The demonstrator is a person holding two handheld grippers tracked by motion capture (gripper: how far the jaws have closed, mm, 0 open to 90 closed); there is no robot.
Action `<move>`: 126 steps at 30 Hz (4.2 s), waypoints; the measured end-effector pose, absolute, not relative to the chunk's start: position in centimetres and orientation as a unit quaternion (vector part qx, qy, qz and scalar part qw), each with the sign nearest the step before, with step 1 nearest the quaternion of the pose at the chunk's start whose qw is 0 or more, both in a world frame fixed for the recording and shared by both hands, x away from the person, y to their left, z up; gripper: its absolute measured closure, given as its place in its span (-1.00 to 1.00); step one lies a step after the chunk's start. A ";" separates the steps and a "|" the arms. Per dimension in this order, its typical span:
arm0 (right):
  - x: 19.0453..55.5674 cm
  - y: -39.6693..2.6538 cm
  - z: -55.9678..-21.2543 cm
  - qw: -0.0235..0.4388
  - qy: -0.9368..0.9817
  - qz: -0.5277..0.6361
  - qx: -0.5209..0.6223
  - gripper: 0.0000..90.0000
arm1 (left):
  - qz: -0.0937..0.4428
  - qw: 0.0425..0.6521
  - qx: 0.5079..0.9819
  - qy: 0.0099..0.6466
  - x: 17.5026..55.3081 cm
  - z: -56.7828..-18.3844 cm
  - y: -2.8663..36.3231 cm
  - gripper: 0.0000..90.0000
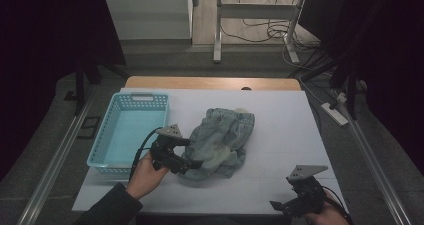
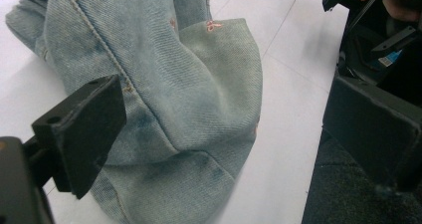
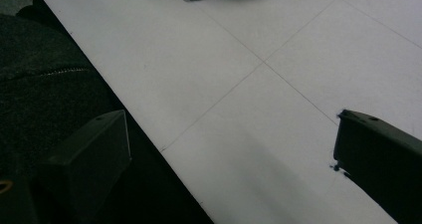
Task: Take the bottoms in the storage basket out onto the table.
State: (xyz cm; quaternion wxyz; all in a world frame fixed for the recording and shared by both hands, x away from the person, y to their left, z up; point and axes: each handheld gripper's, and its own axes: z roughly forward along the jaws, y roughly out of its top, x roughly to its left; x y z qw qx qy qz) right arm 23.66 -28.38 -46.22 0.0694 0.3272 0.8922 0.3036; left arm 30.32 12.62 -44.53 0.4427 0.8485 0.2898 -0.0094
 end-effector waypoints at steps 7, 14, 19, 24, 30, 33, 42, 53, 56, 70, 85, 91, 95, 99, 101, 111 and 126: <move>23.7 -28.4 -46.2 0.069 0.892 0.304 0.327 -0.97 | -0.003 0.444 0.847 0.293 30.0 -44.6 13.1 -0.91; 23.7 -28.4 -46.2 0.069 0.892 0.303 0.327 -0.97 | -0.001 0.445 0.845 0.297 29.6 -44.7 13.5 -0.92; 23.7 -28.4 -46.2 0.070 0.892 0.304 0.327 -0.97 | -0.002 0.443 0.845 0.299 29.3 -44.8 13.8 -0.93; 23.7 -28.4 -46.2 0.070 0.892 0.304 0.328 -0.97 | -0.002 0.442 0.845 0.302 29.0 -44.9 14.1 -0.93; 23.7 -28.4 -46.2 0.070 0.892 0.304 0.328 -0.97 | -0.004 0.445 0.841 0.307 28.6 -45.0 14.6 -0.93; 23.7 -28.4 -46.2 0.070 0.892 0.304 0.328 -0.97 | -0.004 0.444 0.842 0.308 28.3 -45.1 14.8 -0.93; 23.7 -28.4 -46.2 0.070 0.892 0.303 0.328 -0.97 | -0.007 0.444 0.840 0.314 27.5 -45.2 15.5 -0.93; 23.7 -28.4 -46.2 0.070 0.891 0.303 0.330 -0.97 | -0.013 0.442 0.835 0.326 26.4 -45.7 16.6 -0.94; 23.7 -28.4 -46.2 0.070 0.891 0.303 0.330 -0.97 | -0.015 0.441 0.835 0.329 26.1 -45.8 17.0 -0.94; 23.7 -28.4 -46.2 0.072 0.890 0.302 0.334 -0.97 | -0.016 0.440 0.825 0.356 24.2 -46.3 19.4 -0.94; 23.8 -28.7 -46.1 0.072 0.883 0.313 0.343 -0.97 | -0.016 0.436 0.815 0.383 22.3 -47.0 21.7 -0.94; 23.8 -28.7 -46.1 0.073 0.882 0.313 0.343 -0.97 | -0.011 0.433 0.811 0.393 21.8 -47.2 22.5 -0.94; 23.8 -28.7 -46.1 0.073 0.883 0.312 0.343 -0.97 | -0.007 0.433 0.808 0.400 21.4 -47.3 23.1 -0.94; 23.8 -28.7 -46.1 0.073 0.884 0.311 0.342 -0.97 | -0.008 0.435 0.803 0.408 21.0 -47.5 23.7 -0.94; 23.8 -28.6 -46.1 0.073 0.884 0.311 0.341 -0.97 | -0.007 0.433 0.802 0.411 20.8 -47.5 24.0 -0.94; 23.8 -28.6 -46.1 0.072 0.884 0.309 0.342 -0.97 | 0.009 0.431 0.794 0.428 20.2 -47.5 25.1 -0.94; 23.8 -28.6 -46.1 0.072 0.884 0.309 0.344 -0.97 | 0.021 0.421 0.786 0.452 19.3 -47.6 26.6 -0.95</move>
